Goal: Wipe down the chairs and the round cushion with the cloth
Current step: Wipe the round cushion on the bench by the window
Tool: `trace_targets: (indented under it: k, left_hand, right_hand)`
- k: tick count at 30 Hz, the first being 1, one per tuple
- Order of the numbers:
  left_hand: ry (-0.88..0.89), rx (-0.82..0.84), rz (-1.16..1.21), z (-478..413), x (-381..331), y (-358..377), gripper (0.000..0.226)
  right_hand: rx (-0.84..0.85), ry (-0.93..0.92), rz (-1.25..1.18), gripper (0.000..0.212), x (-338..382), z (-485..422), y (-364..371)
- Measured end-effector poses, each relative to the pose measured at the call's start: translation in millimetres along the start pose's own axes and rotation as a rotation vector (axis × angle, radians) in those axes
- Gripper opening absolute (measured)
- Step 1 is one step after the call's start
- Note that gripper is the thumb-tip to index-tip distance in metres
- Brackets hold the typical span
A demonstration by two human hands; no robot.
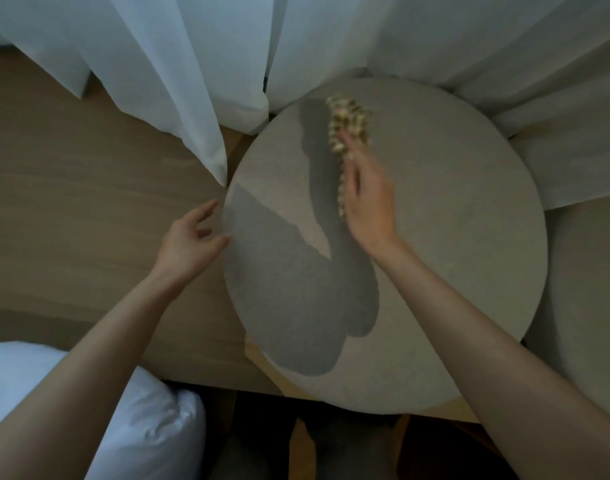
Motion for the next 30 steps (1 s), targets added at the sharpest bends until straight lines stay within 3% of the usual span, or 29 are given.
trace_targets:
  k: [2, 8, 10, 15, 21, 23, 27, 30]
  left_hand:
    - [0.032, 0.007, 0.008, -2, -9, 3, 0.062]
    - [0.136, 0.068, -0.135, -9, -31, 18, 0.063]
    - [0.171, 0.082, -0.226, -5, -32, 19, 0.064]
    - [0.244, 0.100, -0.364, 10, -21, 22, 0.065]
    - [0.272, 0.060, -0.416, 17, -16, 28, 0.062]
    - [0.280, 0.004, -0.462, 18, -23, 31, 0.062]
    - [0.467, -0.100, -0.578, 16, -62, 55, 0.056]
    - [0.438, -0.040, -0.657, -1, -86, 85, 0.055]
  right_hand:
    - [-0.107, 0.024, 0.057, 0.041, -16, -21, -20]
    - [0.024, 0.158, 0.446, 0.045, -62, -54, 2]
    - [0.016, 0.085, 0.400, 0.043, -54, -50, 13]
    - [0.303, -0.161, 0.264, 0.037, -9, 4, 51]
    - [0.484, -0.189, 0.164, 0.035, 17, 67, 64]
    - [0.332, -0.163, 0.134, 0.034, 12, 60, 41]
    - [-0.124, 0.045, 0.085, 0.040, -32, 21, -41]
    - [-0.212, 0.160, 0.252, 0.044, -90, -7, -100]
Point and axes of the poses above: each hand's wrist, its own z-axis away from the middle knuckle, its own y-axis out of the palm, x = y × z, the point moved 5 cm from there along -z, towards the middle knuckle, and after that the axes turned 8 degrees about x, right-handed, at the moved point
